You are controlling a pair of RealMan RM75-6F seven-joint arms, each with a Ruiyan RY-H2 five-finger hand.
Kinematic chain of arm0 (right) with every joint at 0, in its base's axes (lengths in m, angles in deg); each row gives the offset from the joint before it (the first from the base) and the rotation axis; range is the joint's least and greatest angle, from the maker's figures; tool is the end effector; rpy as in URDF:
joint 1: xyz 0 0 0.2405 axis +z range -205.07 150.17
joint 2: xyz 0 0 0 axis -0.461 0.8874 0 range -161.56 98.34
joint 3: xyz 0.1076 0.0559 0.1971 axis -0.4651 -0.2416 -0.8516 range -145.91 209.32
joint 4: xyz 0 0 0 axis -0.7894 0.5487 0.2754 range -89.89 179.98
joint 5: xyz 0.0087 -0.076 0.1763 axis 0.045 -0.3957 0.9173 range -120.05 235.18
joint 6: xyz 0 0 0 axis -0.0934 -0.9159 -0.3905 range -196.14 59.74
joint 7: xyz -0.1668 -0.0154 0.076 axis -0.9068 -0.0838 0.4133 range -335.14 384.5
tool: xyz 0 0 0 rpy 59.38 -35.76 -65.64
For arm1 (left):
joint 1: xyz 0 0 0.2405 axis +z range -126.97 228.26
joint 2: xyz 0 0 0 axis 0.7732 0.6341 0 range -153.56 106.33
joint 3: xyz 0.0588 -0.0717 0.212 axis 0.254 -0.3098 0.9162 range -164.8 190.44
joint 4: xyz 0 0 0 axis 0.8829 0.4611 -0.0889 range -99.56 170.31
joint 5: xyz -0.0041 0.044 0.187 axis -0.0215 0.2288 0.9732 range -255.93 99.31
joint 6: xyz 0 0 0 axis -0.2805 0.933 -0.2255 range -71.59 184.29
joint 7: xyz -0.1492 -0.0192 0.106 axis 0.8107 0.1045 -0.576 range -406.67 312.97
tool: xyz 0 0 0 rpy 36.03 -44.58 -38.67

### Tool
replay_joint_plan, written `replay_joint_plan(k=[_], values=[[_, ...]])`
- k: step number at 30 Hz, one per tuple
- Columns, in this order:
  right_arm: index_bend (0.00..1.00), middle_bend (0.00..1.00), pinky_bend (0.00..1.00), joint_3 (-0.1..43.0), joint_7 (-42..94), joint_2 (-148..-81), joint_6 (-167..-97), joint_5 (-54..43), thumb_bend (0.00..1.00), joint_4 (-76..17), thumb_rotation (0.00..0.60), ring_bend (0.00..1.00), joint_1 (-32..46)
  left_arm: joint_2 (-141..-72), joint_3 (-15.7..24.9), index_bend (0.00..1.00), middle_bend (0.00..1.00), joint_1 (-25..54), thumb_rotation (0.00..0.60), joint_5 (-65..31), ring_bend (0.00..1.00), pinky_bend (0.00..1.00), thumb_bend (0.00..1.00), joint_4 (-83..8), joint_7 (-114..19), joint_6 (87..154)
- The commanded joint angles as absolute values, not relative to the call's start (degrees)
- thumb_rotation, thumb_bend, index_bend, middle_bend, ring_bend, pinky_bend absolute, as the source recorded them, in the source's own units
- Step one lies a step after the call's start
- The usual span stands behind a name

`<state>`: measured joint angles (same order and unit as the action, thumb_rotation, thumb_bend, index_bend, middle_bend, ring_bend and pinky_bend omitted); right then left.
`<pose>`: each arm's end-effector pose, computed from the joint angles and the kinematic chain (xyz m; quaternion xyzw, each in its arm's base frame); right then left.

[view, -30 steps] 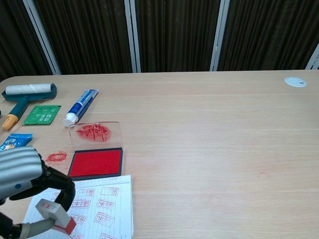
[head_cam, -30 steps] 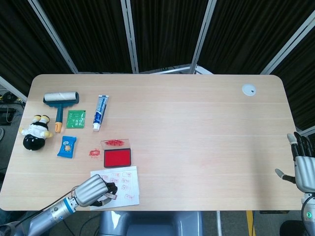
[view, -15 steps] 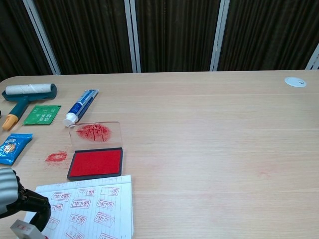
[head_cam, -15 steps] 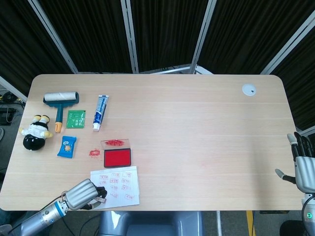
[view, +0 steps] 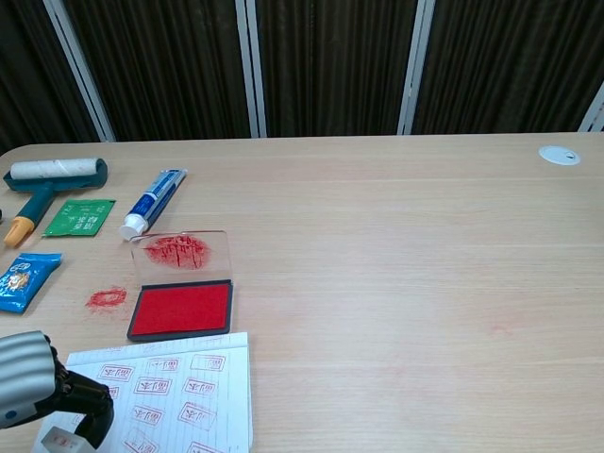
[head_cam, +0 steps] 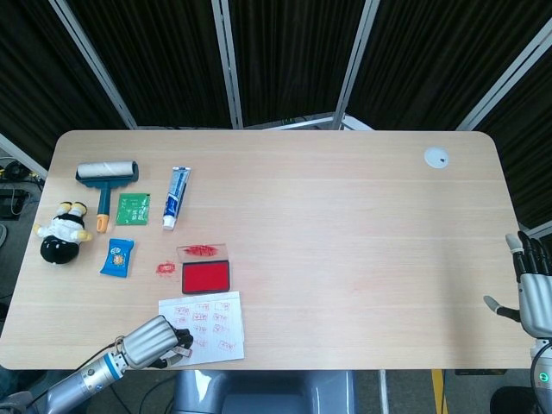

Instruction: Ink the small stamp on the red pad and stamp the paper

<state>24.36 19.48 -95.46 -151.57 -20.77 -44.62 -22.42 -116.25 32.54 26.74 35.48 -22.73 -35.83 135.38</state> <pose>-0.3060 -0.2325 0.1900 0.5649 -0.3627 0.3428 0.6572 -0.2215 0.1830 -0.0461 -0.8632 -0.2743 -0.3734 0.2006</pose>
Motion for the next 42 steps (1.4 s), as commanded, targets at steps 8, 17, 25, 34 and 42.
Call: replay_joint_plan(k=[8, 17, 25, 34, 42], values=[[0.00, 0.00, 0.00, 24.4, 19.7, -95.5, -151.4, -20.7, 0.00, -44.5, 0.600, 0.00, -22.4, -117.9, 32.8, 0.63, 0.58, 26.8, 0.600, 35.5, 0.84, 0.92, 0.59, -20.7, -36.4, 134.2], [0.00, 0.00, 0.00, 24.3, 19.8, -95.5, -151.2, -20.5, 0.00, -44.3, 0.600, 0.00, -22.4, -118.5, 33.1, 0.63, 0.58, 27.0, 0.600, 35.5, 0.84, 0.92, 0.59, -19.4, -36.7, 134.2], [0.00, 0.00, 0.00, 24.3, 19.8, -95.4, -151.2, -20.5, 0.00, -44.4, 0.600, 0.00, -22.4, -118.7, 33.1, 0.63, 0.58, 27.1, 0.600, 35.0, 0.84, 0.92, 0.59, -19.0, -36.8, 133.6], [0.00, 0.00, 0.00, 24.3, 19.8, -95.4, -151.2, -20.5, 0.00, -44.3, 0.600, 0.00, -22.4, -118.9, 33.1, 0.63, 0.58, 27.0, 0.600, 34.8, 0.84, 0.92, 0.59, -18.7, -37.3, 133.1], [0.00, 0.00, 0.00, 24.3, 19.9, -95.4, -151.1, -20.4, 0.00, -44.3, 0.600, 0.00, -22.4, -119.1, 33.3, 0.63, 0.58, 27.1, 0.600, 34.9, 0.84, 0.92, 0.59, -18.4, -37.7, 133.1]])
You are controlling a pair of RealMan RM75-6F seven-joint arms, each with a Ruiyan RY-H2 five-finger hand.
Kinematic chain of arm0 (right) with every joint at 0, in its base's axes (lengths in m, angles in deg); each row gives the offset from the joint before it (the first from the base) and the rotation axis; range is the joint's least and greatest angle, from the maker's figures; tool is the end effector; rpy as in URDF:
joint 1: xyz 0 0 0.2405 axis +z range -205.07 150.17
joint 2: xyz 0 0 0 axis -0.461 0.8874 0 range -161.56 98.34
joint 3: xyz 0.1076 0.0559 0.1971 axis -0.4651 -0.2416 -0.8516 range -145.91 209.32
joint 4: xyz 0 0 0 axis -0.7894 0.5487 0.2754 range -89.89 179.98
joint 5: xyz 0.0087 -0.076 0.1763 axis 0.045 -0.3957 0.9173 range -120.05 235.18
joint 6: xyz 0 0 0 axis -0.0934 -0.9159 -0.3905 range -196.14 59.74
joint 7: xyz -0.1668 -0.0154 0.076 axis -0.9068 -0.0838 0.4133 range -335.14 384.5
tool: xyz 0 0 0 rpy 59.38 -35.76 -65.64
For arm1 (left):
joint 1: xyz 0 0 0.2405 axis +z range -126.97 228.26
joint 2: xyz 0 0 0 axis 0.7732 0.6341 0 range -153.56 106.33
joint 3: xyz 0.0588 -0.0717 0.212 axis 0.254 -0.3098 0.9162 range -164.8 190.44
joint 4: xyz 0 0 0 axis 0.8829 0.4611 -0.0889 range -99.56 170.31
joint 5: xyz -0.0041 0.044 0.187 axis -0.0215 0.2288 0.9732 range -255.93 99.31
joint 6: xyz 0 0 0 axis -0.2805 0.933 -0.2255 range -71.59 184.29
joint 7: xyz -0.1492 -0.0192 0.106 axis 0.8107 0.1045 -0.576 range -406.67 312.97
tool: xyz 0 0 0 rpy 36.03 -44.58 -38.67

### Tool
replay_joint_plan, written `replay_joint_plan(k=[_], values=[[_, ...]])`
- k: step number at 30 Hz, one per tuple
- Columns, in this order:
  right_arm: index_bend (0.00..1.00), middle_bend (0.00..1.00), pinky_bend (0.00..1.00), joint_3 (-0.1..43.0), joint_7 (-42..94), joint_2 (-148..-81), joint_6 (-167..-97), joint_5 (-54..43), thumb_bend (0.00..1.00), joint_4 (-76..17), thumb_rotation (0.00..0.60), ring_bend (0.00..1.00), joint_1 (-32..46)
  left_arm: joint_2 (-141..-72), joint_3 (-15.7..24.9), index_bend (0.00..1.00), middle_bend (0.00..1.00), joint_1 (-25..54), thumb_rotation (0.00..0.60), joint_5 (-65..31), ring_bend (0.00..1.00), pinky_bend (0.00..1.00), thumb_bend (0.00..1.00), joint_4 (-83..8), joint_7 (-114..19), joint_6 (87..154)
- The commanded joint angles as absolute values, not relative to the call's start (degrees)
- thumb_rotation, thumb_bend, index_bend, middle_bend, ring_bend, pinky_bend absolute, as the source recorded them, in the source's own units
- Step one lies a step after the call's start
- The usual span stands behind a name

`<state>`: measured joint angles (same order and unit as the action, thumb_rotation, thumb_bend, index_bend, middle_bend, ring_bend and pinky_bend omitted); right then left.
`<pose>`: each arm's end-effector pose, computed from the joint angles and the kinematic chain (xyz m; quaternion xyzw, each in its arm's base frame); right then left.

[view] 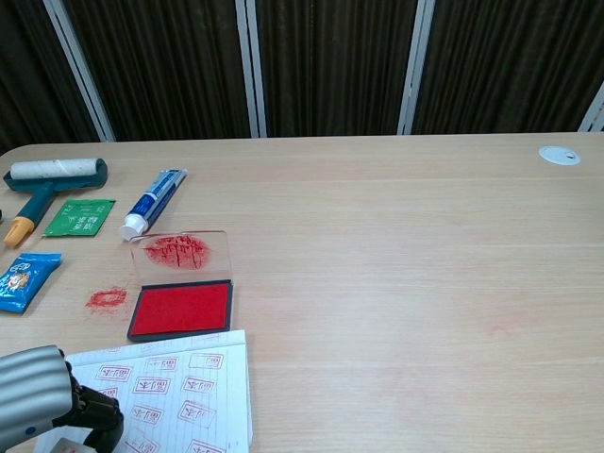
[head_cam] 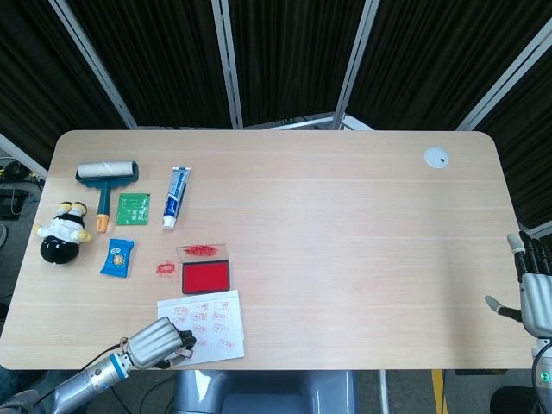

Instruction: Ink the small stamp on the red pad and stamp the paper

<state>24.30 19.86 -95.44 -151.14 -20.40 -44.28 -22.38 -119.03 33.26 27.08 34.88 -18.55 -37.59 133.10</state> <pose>-0.3084 -0.2328 0.1903 0.5636 -0.3659 0.3407 0.6576 -0.2319 0.1815 -0.0616 -0.8788 -0.2581 -0.3439 0.2068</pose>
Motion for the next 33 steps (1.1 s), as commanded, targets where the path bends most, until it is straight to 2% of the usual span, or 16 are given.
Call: replay_joint_plan(k=[1, 11, 18, 28, 33], values=[[0.00, 0.00, 0.00, 24.3, 19.9, -95.4, -151.1, -20.4, 0.00, -44.3, 0.600, 0.00, -22.4, -119.1, 33.3, 0.63, 0.58, 27.1, 0.600, 34.9, 0.84, 0.92, 0.59, -18.4, -37.8, 133.1], [0.00, 0.00, 0.00, 24.3, 20.0, -95.4, -151.2, -20.4, 0.00, -44.2, 0.600, 0.00, -22.4, -119.2, 33.2, 0.63, 0.58, 27.2, 0.600, 34.7, 0.84, 0.92, 0.59, -18.3, -37.8, 133.3], [0.00, 0.00, 0.00, 24.3, 19.9, -95.4, -151.2, -20.4, 0.00, -44.2, 0.600, 0.00, -22.4, -117.5, 32.0, 0.63, 0.58, 26.8, 0.600, 34.7, 0.84, 0.92, 0.59, -21.1, -36.6, 136.5], [0.00, 0.00, 0.00, 24.3, 19.7, -95.4, -151.2, -20.4, 0.00, -44.4, 0.600, 0.00, -22.5, -110.2, 27.0, 0.63, 0.58, 25.8, 0.600, 32.4, 0.84, 0.92, 0.59, -31.3, -34.1, 144.0], [0.00, 0.00, 0.00, 24.3, 19.7, -95.4, -151.4, -20.5, 0.00, -44.6, 0.600, 0.00, -22.5, -107.3, 23.1, 0.63, 0.58, 25.1, 0.600, 26.5, 0.84, 0.92, 0.59, -34.1, -31.8, 142.2]])
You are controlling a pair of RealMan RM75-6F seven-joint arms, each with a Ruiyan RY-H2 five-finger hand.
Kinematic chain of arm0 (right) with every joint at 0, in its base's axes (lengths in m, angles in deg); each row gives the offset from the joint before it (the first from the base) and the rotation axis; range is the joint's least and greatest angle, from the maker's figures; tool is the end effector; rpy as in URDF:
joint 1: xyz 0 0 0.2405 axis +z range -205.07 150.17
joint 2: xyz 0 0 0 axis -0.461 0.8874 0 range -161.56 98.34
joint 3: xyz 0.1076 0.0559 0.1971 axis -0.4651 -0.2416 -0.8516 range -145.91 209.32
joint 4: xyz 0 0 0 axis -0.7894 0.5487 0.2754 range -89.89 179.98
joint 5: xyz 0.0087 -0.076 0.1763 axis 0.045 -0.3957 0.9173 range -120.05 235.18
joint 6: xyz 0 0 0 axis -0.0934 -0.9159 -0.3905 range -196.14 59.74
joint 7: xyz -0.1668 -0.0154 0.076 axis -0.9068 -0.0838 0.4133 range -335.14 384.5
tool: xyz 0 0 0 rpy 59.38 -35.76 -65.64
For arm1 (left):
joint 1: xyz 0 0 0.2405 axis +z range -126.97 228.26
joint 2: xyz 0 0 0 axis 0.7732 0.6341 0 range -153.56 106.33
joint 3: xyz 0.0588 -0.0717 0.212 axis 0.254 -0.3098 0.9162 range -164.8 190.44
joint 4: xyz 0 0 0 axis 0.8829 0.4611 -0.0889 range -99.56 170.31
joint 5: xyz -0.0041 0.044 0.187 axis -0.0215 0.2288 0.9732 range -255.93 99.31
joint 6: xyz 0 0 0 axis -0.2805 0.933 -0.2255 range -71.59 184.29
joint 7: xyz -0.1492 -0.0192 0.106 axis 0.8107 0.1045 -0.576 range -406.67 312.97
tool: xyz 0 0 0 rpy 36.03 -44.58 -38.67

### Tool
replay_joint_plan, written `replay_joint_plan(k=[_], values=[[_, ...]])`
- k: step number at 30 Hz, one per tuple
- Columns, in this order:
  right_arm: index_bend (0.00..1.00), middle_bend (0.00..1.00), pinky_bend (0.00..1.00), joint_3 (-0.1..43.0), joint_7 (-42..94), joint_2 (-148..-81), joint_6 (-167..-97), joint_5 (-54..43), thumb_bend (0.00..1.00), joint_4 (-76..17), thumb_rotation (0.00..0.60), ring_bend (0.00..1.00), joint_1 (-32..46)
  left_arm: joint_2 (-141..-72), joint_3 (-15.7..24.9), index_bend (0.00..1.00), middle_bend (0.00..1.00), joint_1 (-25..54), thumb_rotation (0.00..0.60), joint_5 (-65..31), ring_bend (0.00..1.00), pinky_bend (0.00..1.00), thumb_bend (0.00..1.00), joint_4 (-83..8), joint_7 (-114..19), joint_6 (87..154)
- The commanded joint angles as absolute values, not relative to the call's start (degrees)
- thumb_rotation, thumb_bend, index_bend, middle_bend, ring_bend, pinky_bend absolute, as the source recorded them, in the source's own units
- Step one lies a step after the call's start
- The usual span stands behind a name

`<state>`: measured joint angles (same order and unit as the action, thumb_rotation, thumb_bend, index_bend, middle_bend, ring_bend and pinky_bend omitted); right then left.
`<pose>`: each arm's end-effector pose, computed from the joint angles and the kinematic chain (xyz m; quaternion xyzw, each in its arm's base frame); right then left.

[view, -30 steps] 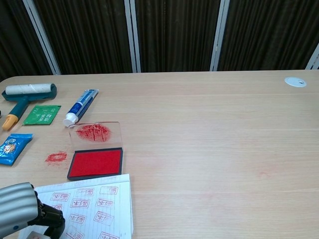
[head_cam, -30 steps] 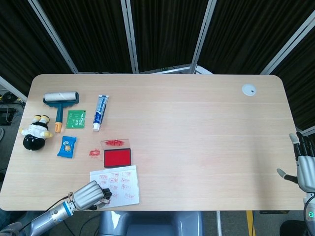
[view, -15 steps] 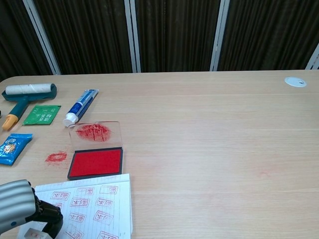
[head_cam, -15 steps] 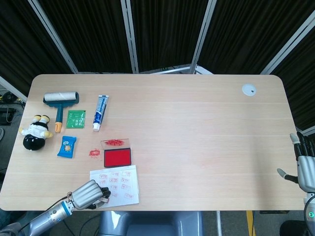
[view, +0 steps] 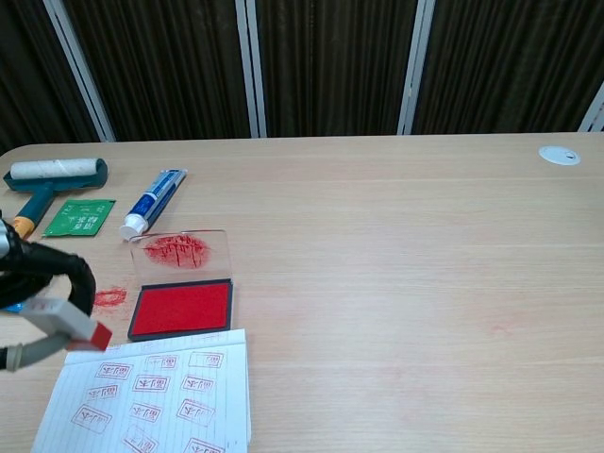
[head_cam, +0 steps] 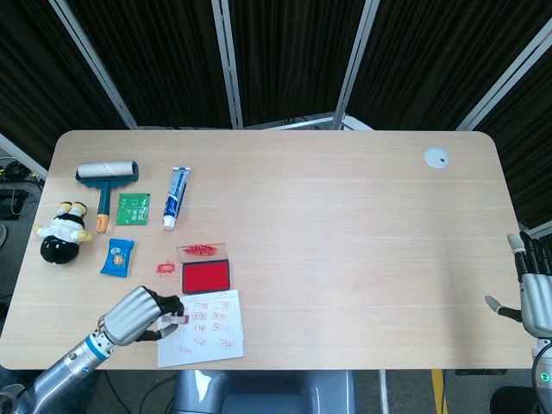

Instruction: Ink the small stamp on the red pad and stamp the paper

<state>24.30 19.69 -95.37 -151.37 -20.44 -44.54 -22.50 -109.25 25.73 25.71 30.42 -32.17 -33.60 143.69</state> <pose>-0.3077 -0.2321 0.1908 0.5629 -0.3653 0.3412 0.6583 -0.1939 0.2261 0.0189 -0.7831 -0.2883 -0.4814 0.2681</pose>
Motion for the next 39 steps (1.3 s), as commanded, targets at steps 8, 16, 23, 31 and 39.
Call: replay_joint_plan(k=[8, 16, 23, 31, 39], values=[[0.00, 0.00, 0.00, 24.4, 19.3, -95.5, -151.2, -20.5, 0.00, -44.6, 0.600, 0.00, -22.4, -106.8, 18.8, 0.62, 0.57, 23.5, 0.600, 15.7, 0.84, 0.92, 0.59, -31.5, -30.2, 130.4], [0.00, 0.00, 0.00, 24.4, 19.0, -95.6, -150.9, -20.2, 0.00, -44.5, 0.600, 0.00, -22.3, -109.1, 17.4, 0.62, 0.57, 22.6, 0.600, 11.5, 0.84, 0.92, 0.58, -25.8, -31.1, 123.2], [0.00, 0.00, 0.00, 24.4, 18.9, -95.7, -150.8, -20.2, 0.00, -44.4, 0.600, 0.00, -22.2, -110.9, 17.0, 0.61, 0.56, 22.1, 0.600, 10.7, 0.84, 0.92, 0.58, -22.9, -32.3, 120.5], [0.00, 0.00, 0.00, 24.3, 18.7, -95.8, -150.5, -19.8, 0.00, -44.2, 0.600, 0.00, -22.1, -113.4, 16.8, 0.61, 0.56, 21.6, 0.600, 10.6, 0.84, 0.92, 0.58, -19.4, -33.5, 118.6], [0.00, 0.00, 0.00, 24.3, 18.4, -96.0, -150.4, -19.7, 0.00, -44.1, 0.600, 0.00, -22.0, -116.7, 16.9, 0.58, 0.54, 21.0, 0.600, 11.2, 0.84, 0.92, 0.58, -16.1, -33.9, 117.4]])
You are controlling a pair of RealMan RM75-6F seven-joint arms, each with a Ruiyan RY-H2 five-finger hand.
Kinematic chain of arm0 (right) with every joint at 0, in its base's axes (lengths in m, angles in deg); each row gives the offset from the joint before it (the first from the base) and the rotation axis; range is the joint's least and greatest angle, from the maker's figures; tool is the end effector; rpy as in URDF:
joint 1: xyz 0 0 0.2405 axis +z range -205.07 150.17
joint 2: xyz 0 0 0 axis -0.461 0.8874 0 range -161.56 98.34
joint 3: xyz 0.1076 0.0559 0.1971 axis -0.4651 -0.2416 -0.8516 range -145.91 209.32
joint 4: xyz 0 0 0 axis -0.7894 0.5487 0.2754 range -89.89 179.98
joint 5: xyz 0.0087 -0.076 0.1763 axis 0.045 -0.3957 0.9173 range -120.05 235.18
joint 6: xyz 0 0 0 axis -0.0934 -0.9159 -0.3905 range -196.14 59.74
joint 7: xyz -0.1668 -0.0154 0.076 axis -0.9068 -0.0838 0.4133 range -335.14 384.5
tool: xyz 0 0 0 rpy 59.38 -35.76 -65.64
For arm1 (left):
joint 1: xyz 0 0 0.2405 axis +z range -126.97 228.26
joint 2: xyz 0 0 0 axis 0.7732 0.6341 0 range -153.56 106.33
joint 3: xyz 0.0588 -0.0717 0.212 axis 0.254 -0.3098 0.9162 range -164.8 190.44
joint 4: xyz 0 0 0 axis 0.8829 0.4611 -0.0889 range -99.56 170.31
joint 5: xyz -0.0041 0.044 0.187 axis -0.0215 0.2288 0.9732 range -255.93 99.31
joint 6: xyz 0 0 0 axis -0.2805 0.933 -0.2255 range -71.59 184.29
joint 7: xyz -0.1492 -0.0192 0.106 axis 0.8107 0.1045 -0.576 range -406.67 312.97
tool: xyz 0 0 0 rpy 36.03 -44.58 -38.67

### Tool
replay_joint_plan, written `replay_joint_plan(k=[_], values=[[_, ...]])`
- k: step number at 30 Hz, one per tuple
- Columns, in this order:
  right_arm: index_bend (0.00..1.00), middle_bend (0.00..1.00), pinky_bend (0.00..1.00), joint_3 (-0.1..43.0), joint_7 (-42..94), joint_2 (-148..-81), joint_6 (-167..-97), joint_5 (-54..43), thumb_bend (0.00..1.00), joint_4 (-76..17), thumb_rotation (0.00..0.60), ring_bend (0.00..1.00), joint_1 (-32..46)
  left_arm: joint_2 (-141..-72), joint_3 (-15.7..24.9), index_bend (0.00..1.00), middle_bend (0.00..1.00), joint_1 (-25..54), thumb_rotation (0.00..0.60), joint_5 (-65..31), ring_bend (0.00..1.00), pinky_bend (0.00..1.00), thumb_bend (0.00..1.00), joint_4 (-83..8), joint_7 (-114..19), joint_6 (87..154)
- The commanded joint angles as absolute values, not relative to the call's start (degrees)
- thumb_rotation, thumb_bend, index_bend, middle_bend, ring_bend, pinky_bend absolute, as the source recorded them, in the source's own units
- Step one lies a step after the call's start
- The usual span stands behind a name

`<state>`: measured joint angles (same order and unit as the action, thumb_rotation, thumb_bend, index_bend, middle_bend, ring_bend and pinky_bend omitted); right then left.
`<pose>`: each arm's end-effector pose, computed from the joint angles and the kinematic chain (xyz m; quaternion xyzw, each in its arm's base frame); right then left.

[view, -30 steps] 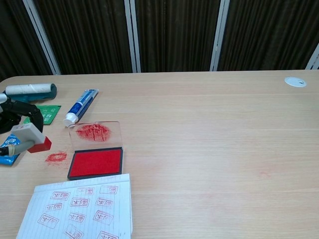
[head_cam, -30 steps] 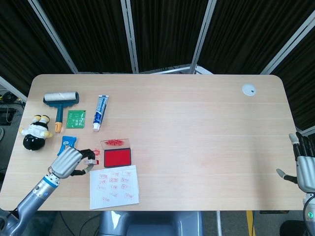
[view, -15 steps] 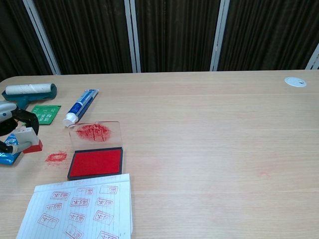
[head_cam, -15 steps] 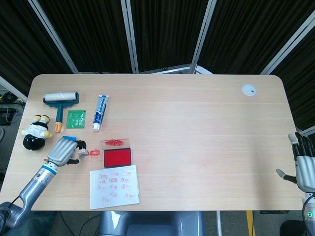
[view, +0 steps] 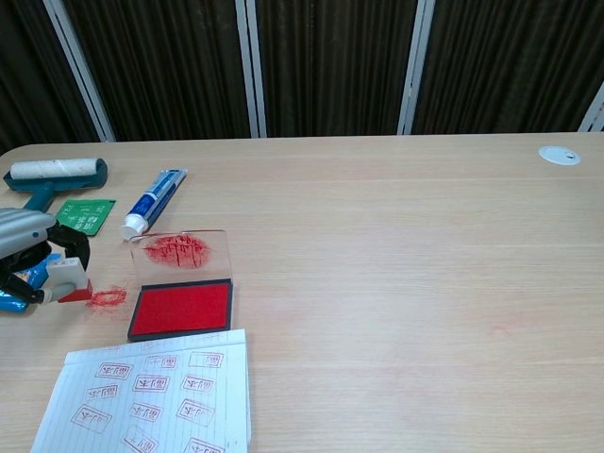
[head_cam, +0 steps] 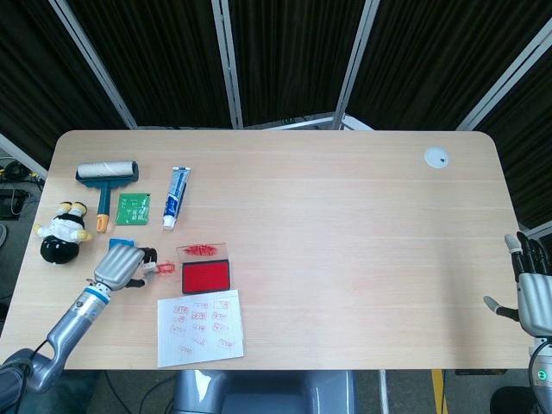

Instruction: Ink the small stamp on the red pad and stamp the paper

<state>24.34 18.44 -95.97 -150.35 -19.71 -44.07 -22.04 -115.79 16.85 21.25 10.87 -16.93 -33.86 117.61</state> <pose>-0.3103 -0.2344 0.1863 0.5672 -0.3665 0.3300 0.6596 -0.2734 0.3210 -0.0061 -0.7642 -0.3719 -0.3144 0.4228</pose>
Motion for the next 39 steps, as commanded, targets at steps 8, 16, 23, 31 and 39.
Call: replay_joint_plan(k=[8, 16, 23, 31, 39], values=[[0.00, 0.00, 0.00, 24.3, 18.2, -96.2, -149.9, -19.2, 0.00, -43.7, 0.600, 0.00, -21.9, -118.6, 16.9, 0.56, 0.52, 20.7, 0.600, 11.8, 0.84, 0.92, 0.58, -13.7, -33.7, 117.5], [0.00, 0.00, 0.00, 24.3, 18.1, -96.3, -149.8, -19.1, 0.00, -43.7, 0.600, 0.00, -21.8, -119.8, 16.9, 0.53, 0.50, 20.6, 0.600, 12.0, 0.84, 0.92, 0.57, -12.5, -33.5, 117.3], [0.00, 0.00, 0.00, 24.3, 18.1, -96.3, -149.7, -19.0, 0.00, -43.6, 0.600, 0.00, -21.8, -120.1, 17.0, 0.48, 0.46, 20.6, 0.600, 12.1, 0.84, 0.92, 0.43, -12.1, -33.9, 117.1], [0.00, 0.00, 0.00, 24.3, 18.1, -96.2, -149.6, -18.9, 0.00, -43.8, 0.600, 0.00, -21.8, -120.2, 17.1, 0.45, 0.45, 20.8, 0.600, 12.2, 0.84, 0.92, 0.23, -11.8, -34.3, 117.4], [0.00, 0.00, 0.00, 24.3, 18.2, -96.2, -149.6, -18.8, 0.00, -43.9, 0.600, 0.00, -21.9, -119.7, 17.0, 0.43, 0.44, 21.0, 0.600, 12.5, 0.84, 0.92, 0.20, -12.5, -34.5, 118.4]])
